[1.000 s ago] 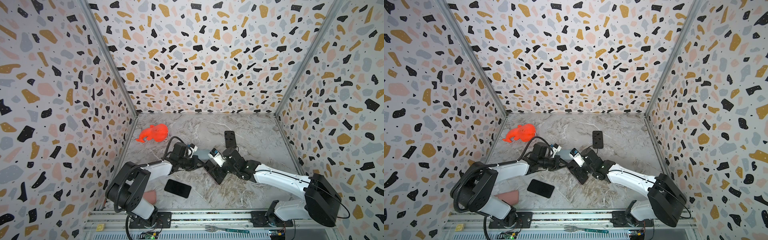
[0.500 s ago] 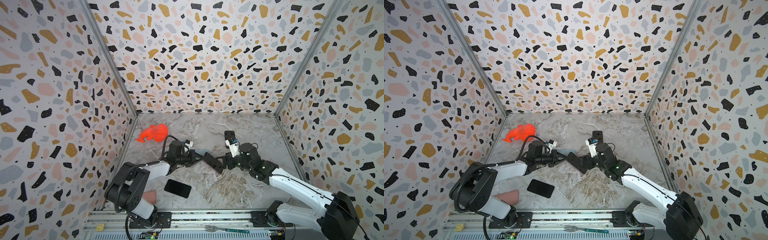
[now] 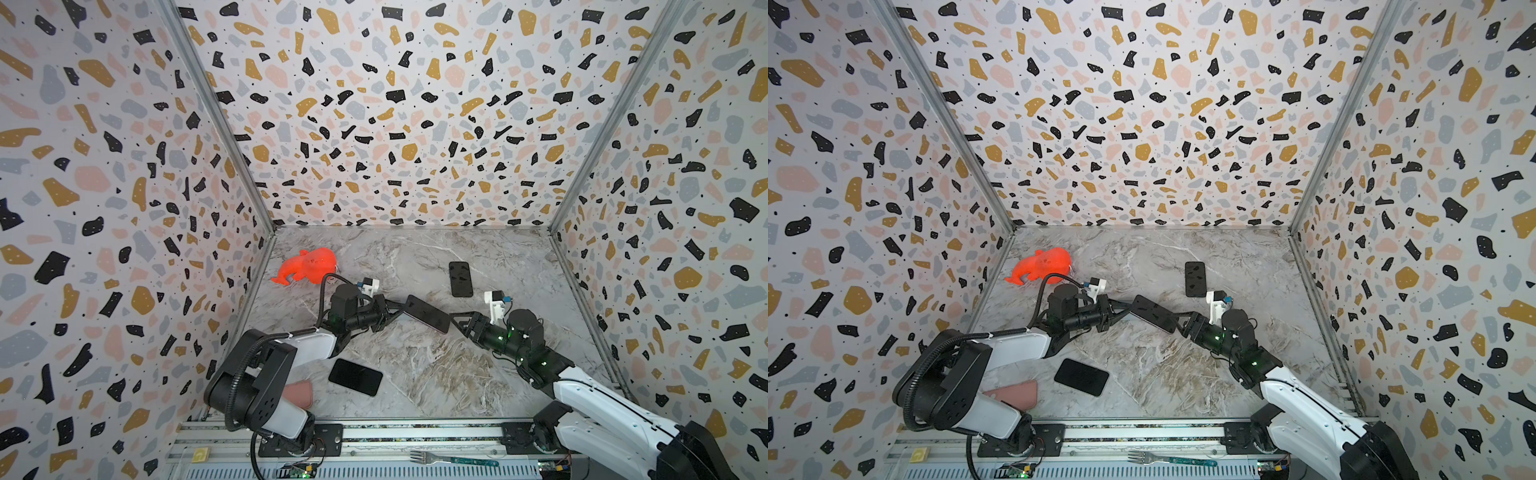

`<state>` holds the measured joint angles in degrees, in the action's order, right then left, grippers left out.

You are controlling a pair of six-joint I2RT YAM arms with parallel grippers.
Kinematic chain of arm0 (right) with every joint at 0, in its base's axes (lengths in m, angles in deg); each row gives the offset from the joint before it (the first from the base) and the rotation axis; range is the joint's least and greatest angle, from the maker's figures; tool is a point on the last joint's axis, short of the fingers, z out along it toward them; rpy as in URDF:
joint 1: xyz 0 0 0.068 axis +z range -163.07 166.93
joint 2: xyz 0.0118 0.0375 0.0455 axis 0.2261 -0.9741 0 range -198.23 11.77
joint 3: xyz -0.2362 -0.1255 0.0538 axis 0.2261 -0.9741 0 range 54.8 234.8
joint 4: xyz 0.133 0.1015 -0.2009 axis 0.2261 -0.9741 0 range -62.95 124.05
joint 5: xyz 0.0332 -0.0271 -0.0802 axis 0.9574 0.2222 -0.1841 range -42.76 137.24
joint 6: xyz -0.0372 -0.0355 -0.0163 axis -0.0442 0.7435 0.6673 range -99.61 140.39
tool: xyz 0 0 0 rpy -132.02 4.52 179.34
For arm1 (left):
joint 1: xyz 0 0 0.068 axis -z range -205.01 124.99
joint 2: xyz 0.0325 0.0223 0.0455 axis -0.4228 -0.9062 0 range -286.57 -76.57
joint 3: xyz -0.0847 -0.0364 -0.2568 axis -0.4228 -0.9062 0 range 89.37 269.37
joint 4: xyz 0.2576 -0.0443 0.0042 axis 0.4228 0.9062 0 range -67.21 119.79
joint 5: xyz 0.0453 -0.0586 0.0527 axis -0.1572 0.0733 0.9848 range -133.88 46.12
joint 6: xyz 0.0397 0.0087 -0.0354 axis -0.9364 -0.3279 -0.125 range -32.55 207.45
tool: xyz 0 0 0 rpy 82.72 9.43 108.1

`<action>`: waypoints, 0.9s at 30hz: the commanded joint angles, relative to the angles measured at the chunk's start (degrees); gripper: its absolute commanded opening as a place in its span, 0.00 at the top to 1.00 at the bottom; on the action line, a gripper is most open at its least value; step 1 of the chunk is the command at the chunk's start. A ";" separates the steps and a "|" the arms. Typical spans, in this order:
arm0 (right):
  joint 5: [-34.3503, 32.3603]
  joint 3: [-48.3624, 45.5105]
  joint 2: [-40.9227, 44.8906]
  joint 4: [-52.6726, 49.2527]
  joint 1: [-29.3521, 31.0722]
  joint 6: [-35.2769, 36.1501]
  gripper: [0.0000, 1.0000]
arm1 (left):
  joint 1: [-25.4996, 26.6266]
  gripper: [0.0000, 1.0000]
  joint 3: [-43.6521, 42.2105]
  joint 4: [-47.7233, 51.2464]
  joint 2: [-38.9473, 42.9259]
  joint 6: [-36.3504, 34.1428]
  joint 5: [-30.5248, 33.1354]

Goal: Put the phone into the phone case

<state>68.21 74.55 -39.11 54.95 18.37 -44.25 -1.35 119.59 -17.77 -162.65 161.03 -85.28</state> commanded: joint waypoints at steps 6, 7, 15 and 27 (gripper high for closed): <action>6.18 -5.08 -3.08 17.25 -3.19 -13.12 0.29 | -0.46 1.00 -2.65 -13.80 2.80 7.98 2.19; 6.29 -5.43 -3.66 18.46 -3.22 -13.61 0.30 | -0.51 1.00 -3.00 -14.16 3.05 8.43 2.62; 7.92 -7.03 -6.84 23.51 -4.85 -16.28 0.32 | -0.40 1.00 -5.38 -22.00 2.94 13.69 3.63; 9.31 -7.51 -15.12 33.91 -5.26 -19.51 0.38 | -0.03 1.00 -5.95 -24.90 3.63 14.91 3.31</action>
<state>75.99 67.22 -52.66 82.91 13.35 -62.15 -1.55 113.60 -35.06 -161.01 174.93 -81.26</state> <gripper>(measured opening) 0.632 0.069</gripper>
